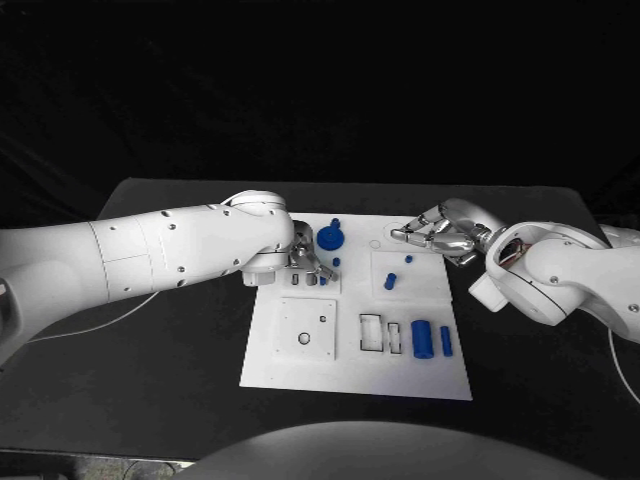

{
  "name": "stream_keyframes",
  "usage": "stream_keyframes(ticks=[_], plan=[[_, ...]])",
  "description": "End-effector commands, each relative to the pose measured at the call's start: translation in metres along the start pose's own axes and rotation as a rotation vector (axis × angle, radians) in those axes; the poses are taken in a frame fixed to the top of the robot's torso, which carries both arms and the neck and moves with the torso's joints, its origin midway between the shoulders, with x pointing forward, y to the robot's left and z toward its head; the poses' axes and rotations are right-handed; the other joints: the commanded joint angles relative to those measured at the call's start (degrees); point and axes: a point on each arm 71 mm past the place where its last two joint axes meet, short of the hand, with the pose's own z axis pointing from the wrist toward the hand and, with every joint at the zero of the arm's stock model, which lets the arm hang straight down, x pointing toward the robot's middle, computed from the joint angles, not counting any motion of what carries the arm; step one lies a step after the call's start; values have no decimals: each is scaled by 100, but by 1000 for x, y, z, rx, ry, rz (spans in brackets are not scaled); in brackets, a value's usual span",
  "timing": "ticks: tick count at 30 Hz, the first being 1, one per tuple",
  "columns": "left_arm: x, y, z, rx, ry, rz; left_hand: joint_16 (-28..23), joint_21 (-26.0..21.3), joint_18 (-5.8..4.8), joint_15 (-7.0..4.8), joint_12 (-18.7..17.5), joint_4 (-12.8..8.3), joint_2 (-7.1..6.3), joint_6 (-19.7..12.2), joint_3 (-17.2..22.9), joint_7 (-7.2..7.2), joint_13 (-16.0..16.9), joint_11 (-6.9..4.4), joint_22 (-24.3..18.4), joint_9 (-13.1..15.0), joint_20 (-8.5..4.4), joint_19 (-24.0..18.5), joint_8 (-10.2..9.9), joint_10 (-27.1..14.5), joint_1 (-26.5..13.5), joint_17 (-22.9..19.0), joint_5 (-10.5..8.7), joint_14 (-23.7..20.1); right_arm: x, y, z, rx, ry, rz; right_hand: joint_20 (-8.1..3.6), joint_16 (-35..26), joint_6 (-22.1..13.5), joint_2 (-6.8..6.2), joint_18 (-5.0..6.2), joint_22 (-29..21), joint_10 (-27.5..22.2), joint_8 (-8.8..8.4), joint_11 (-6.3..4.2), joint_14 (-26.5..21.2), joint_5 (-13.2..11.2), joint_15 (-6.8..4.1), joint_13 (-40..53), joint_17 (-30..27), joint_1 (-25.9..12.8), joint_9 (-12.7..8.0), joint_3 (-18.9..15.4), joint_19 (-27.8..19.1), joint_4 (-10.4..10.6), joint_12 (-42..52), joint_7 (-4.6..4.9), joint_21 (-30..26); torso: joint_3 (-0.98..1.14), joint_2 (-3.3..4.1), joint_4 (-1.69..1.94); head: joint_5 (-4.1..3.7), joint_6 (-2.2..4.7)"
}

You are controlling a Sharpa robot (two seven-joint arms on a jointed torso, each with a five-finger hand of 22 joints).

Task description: Assemble the parts on the task board

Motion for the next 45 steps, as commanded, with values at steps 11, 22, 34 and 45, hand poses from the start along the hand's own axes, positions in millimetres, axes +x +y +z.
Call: stream_keyframes(ticks=[11, 22, 34, 45], plan=[[-2, -5, 0, 39, -36, -21, 15, 14, -85, -43, 14, 3, 57, -68, 50, -6, 1509, -57, 1508, 201, -37, 613, 28, 606, 94, 1509, 228, 596, 1, -2, 0, 15, 19, -18, 42, 23, -12, 25, -81, 1509, 611, 15, 37, 607, -26, 51, 1508, 1509, -39, -6, -24, 590, -5, -29, 22, 26, 5, 3, -4, -24, -2], [-3, -6, 1, 41, -27, -28, 15, 14, -85, -54, 14, -5, 110, -143, 132, -38, 1509, -85, 1508, 470, -43, 613, 82, 606, 374, 1509, 334, 596, 1, -3, 0, 20, 22, -26, 62, 23, -8, -3, -81, 1509, 611, 34, 43, 607, -339, 62, 1508, 1509, 224, -4, -45, 590, -171, -29, 25, 26, 8, 1, 3, -17, -17], [-3, -5, 2, 37, -14, -27, 15, 14, -85, -69, 14, -6, 149, -226, 266, -61, 1509, -108, 1508, 721, -56, 613, 34, 606, 746, 1509, 692, 596, 1, -4, 0, 25, 21, -33, 65, 23, -2, 4, -81, 1509, 611, 42, 43, 607, -377, 62, 1508, 1509, 295, -3, -43, 590, -215, -29, 24, 26, 6, -2, -6, -39, -29], [-3, -5, 2, 49, -9, -33, 15, 14, -85, -92, 14, -18, 72, -210, 469, -99, 1509, -145, 1508, 896, -75, 613, -61, 606, 1217, 1509, 1229, 596, -1, -6, 1, 38, 16, -41, 65, 23, 15, 50, -81, 1509, 611, 54, 39, 607, -346, 61, 1508, 1509, 340, 0, -24, 590, -234, -29, 19, 26, 8, 2, -2, -49, -32]])
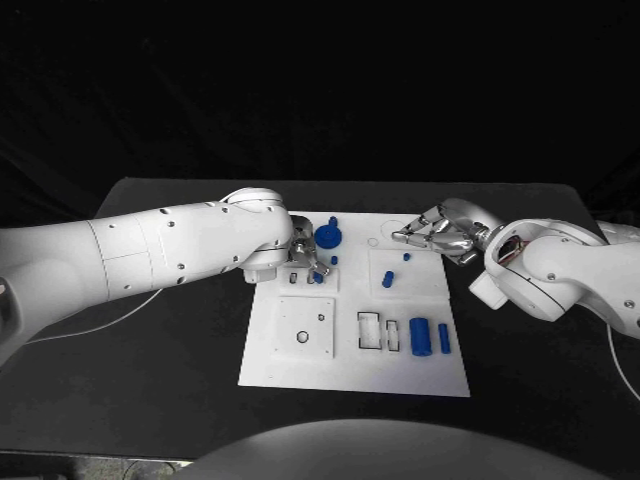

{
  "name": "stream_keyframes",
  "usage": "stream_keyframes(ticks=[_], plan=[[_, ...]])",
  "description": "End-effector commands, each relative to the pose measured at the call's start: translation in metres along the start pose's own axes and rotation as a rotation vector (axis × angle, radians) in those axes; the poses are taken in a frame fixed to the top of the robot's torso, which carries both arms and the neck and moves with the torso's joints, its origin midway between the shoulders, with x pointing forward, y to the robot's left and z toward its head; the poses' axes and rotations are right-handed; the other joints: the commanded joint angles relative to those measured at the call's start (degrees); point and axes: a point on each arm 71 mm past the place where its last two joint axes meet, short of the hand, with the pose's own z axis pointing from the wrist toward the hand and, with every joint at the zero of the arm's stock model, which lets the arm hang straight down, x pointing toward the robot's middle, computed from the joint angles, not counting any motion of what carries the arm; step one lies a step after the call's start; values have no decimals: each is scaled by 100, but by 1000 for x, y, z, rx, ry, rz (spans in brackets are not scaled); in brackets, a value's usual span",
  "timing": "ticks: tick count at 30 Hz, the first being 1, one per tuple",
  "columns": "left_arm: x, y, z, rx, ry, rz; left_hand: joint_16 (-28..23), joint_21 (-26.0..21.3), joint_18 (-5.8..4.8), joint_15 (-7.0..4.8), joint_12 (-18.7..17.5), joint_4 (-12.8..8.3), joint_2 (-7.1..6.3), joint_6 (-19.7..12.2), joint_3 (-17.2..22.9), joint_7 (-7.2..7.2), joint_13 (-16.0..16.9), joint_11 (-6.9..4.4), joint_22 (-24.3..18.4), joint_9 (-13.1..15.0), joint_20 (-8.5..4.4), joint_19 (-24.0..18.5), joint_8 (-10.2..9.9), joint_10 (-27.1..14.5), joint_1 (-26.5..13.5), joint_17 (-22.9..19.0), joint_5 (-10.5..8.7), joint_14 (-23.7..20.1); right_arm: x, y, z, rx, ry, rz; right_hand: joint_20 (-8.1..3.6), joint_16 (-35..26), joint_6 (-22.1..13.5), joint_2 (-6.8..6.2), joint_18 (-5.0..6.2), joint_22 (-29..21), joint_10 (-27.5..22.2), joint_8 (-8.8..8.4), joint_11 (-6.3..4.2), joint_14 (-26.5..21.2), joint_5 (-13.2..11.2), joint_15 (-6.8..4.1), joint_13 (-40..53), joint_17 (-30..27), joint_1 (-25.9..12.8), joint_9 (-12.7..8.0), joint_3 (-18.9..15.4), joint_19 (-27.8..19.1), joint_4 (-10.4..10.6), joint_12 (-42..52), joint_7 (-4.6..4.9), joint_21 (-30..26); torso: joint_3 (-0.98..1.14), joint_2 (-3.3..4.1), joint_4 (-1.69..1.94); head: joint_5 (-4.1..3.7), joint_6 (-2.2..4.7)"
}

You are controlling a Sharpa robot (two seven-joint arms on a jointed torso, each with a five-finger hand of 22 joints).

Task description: Assemble the parts on the task board

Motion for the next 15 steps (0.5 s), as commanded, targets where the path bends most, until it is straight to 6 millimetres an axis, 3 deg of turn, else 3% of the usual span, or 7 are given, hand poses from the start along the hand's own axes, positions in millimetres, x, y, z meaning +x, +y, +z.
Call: stream_keyframes(ticks=[1, 4, 11, 15], plan=[[1, -3, 0, 24, 19, -3, 15, 14, -85, -53, 14, -8, -19, -2, 43, -20, 1507, -43, 1509, 19, -35, 613, -33, 585, 90, 1506, 44, 597, 1, -1, 0, 5, 11, -19, 45, 23, 15, 5, -81, 1507, 611, 31, 40, 587, 1, 41, 1508, 1510, 80, 2, 7, 610, -42, -29, 20, 26, 1, 1, 0, -3, -4], [1, -2, 0, 26, 19, -13, 15, 14, -85, -61, 14, -19, -51, 12, 120, -33, 1507, -55, 1509, 59, -41, 613, -67, 585, 270, 1506, 125, 597, 1, -1, 0, 8, 10, -20, 45, 23, 16, 11, -81, 1507, 611, 31, 39, 587, 12, 40, 1508, 1510, 88, 1, 9, 610, -47, -29, 19, 26, 0, 2, 3, -7, -10], [0, 0, 0, 30, 6, -34, 15, 14, -85, -79, 14, -44, -154, 63, 346, -56, 1507, -79, 1509, 157, -58, 613, -147, 585, 732, 1506, 528, 597, 1, -3, 0, 13, 8, -20, 45, 23, 15, 16, -81, 1507, 611, 31, 38, 587, 23, 40, 1508, 1510, 96, 1, 11, 610, -51, -29, 19, 26, 0, 0, 1, -8, -17], [-1, 2, -1, 27, 0, -49, 15, 14, -85, -88, 14, -41, -203, 108, 415, -62, 1507, -85, 1509, 187, -65, 613, -180, 585, 861, 1506, 594, 597, 1, -4, 0, 16, 8, -20, 44, 23, 15, 21, -81, 1507, 611, 31, 38, 587, 32, 40, 1508, 1510, 104, 1, 13, 610, -56, -29, 19, 26, 0, -1, 1, -15, -25]])
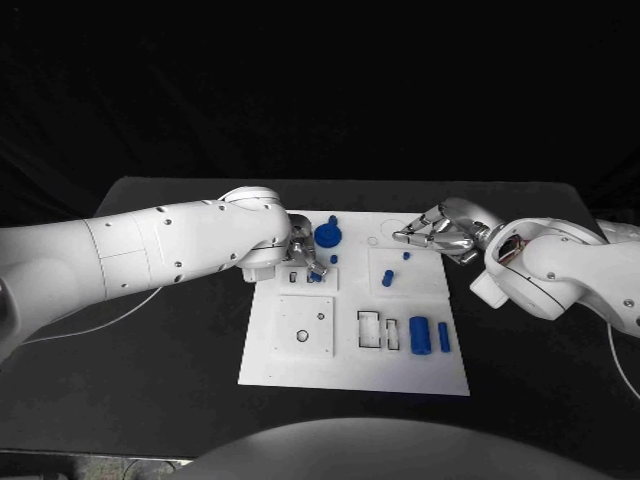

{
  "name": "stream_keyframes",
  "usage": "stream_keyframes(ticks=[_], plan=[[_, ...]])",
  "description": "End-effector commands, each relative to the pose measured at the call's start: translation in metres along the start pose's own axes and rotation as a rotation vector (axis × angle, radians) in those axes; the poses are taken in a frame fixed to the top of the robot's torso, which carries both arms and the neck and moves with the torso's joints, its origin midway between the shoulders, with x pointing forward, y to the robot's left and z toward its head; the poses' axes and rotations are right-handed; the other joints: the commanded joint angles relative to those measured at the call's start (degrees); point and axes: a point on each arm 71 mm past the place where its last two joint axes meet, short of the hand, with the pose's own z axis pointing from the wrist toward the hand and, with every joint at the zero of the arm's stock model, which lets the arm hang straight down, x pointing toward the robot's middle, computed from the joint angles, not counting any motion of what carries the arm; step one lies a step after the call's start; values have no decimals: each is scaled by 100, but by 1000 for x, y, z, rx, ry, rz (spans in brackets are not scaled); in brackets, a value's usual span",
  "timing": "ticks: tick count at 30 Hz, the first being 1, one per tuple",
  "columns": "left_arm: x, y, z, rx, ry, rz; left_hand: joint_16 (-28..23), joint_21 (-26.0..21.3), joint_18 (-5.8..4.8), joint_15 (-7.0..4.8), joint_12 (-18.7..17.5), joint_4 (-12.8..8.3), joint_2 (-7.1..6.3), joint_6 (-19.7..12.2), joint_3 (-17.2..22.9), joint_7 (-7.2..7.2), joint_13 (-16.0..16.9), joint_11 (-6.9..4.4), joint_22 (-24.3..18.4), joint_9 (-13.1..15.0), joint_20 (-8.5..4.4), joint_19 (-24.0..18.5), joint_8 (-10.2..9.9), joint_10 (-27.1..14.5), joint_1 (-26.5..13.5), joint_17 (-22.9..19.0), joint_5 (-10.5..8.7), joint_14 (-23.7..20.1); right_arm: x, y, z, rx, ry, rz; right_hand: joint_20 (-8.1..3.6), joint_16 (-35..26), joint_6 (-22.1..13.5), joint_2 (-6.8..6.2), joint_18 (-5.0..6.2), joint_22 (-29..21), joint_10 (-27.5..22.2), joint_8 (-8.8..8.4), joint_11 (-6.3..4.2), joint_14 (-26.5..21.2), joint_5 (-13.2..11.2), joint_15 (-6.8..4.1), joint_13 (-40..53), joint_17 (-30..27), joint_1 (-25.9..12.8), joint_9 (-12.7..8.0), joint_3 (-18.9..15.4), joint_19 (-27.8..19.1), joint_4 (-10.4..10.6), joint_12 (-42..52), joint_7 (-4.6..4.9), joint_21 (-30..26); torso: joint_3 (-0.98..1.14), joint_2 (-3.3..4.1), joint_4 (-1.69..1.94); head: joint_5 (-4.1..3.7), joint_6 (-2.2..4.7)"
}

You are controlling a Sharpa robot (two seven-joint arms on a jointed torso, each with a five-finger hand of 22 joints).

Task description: Assemble the parts on the task board

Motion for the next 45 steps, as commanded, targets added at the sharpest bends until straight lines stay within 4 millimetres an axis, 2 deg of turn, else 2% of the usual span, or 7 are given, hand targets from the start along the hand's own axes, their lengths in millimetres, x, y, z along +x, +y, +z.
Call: stream_keyframes(ticks=[1, 14, 19, 29, 45], plan=[[-1, 0, -1, 14, -2, -27, 15, 14, -85, -47, 14, 2, -1, 47, 47, -18, 1508, -44, 1509, 20, -45, 592, -30, 585, 118, 1507, 24, 596, 1, -1, 0, 3, 11, -14, 45, 23, 15, 14, -81, 1508, 611, 31, 38, 587, 32, 40, 1507, 1505, 52, 1, -3, 610, -40, -29, 19, 26, 1, -3, -1, -9, -14], [-14, 7, -15, -59, 21, 3, 15, 14, -85, -54, 14, 46, -5, 143, 48, -13, 1508, -40, 1509, 32, -53, 592, -64, 585, 58, 1507, -56, 596, 2, -3, 0, 10, 11, -13, 44, 23, 14, 17, -81, 1508, 611, 31, 37, 587, 36, 39, 1507, 1505, 59, 0, -2, 610, -43, -29, 19, 26, 6, -9, 2, 7, -26], [-17, 8, -16, -106, 40, 24, 15, 14, -85, -63, 14, 44, -4, 198, 44, -21, 1508, -48, 1509, 32, -61, 592, -128, 585, -1, 1507, -212, 596, 3, -3, 1, 10, 13, -13, 44, 23, 14, 17, -81, 1508, 611, 31, 37, 587, 36, 39, 1507, 1505, 59, 0, -2, 610, -43, -29, 19, 26, 6, -7, -1, 16, -19], [-17, 6, -15, -172, 64, 64, 15, 14, -85, -71, 14, 36, 23, 207, 78, -23, 1508, -50, 1509, 31, -65, 592, -196, 585, 8, 1507, -316, 596, 5, -4, 1, 11, 18, -11, 44, 23, 14, 17, -81, 1508, 611, 31, 37, 587, 36, 39, 1507, 1505, 59, 0, -2, 610, -43, -29, 19, 26, 4, -1, -4, 30, -21], [-12, -3, -11, -179, 57, 86, 15, 14, -85, -73, 14, 28, 44, 197, 128, -19, 1508, -49, 1509, 34, -70, 592, -252, 585, 62, 1507, -364, 596, 7, -3, 2, 7, 24, -11, 44, 23, 13, 22, -81, 1508, 611, 31, 38, 587, 41, 39, 1507, 1505, 66, 0, -1, 610, -48, -29, 19, 26, 2, -3, 0, 37, -27]])
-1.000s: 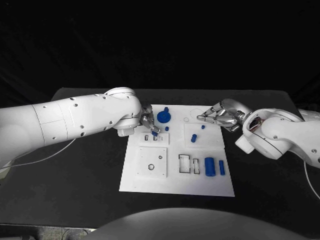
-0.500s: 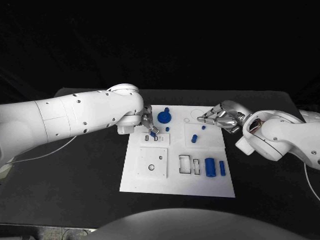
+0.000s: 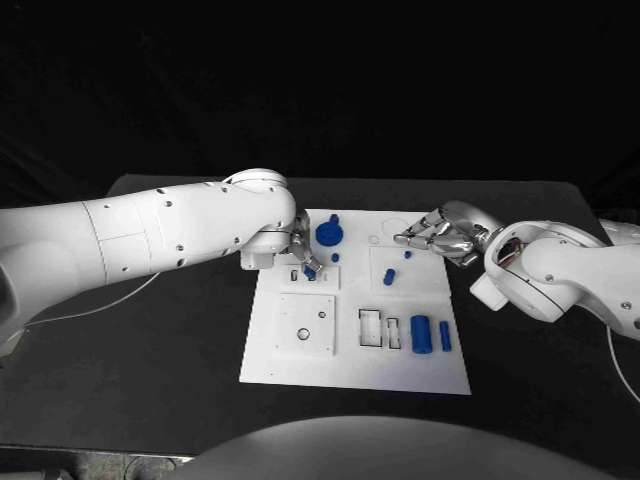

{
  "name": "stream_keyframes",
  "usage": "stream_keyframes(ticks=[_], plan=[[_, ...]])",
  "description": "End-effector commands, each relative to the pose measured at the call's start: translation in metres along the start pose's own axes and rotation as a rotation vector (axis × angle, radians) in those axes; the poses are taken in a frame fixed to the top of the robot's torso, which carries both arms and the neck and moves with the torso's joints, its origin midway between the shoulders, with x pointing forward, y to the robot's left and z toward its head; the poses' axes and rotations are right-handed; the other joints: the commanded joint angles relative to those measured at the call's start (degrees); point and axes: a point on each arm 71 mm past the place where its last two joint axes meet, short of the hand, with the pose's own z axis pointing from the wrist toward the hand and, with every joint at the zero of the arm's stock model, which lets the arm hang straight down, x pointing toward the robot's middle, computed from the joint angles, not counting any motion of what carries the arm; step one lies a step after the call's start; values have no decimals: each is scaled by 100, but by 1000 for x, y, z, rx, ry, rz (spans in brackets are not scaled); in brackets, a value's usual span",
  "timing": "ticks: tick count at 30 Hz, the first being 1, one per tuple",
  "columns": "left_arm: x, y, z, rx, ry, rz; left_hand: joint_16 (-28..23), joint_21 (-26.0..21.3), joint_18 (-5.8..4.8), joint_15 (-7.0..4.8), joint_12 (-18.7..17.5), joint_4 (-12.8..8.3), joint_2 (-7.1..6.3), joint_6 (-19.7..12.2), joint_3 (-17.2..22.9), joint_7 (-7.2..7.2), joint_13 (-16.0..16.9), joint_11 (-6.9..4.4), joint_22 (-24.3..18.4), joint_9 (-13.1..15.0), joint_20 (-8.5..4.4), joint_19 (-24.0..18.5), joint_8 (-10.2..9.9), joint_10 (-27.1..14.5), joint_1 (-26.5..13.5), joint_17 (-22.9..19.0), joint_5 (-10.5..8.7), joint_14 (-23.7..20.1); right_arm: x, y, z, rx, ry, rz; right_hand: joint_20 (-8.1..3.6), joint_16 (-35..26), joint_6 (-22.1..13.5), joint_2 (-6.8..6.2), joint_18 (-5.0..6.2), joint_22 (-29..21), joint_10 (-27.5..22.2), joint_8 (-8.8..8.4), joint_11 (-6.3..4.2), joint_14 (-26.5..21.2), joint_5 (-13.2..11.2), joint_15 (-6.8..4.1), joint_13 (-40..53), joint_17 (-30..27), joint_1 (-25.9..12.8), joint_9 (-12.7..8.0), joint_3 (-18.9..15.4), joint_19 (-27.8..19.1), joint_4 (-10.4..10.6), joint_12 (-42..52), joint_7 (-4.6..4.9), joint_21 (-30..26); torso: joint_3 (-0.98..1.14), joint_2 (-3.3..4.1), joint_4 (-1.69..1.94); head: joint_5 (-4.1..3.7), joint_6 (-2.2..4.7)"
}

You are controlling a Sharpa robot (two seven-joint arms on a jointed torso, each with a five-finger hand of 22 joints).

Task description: Assemble the parts on the task board

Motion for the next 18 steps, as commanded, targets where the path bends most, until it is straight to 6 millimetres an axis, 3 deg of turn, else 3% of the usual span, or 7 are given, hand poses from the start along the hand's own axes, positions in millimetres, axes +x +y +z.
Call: stream_keyframes(ticks=[1, 18], plan=[[2, 4, 1, -85, 8, 22, 15, 14, -86, -32, 14, -4, 32, 110, 44, -84, 1509, -30, 1509, 9, -30, 592, -39, 606, 18, 1509, -32, 595, 2, 1, 0, -6, 14, -11, 44, 23, 13, -1, -81, 1505, 611, 31, 38, 587, 17, 39, 1507, 1508, 43, 0, -1, 610, -48, -29, 19, 26, -1, -3, -2, 5, -3], [7, 4, 7, -105, 11, 34, 15, 14, -86, -34, 14, -10, 48, 110, 88, -79, 1509, -25, 1509, 18, -33, 592, -73, 606, 64, 1509, -65, 595, 2, 1, 0, -7, 16, -10, 44, 23, 13, -1, -81, 1505, 611, 31, 38, 587, 17, 39, 1507, 1508, 43, 0, -1, 610, -48, -29, 19, 26, -3, -1, -2, 22, -17]])
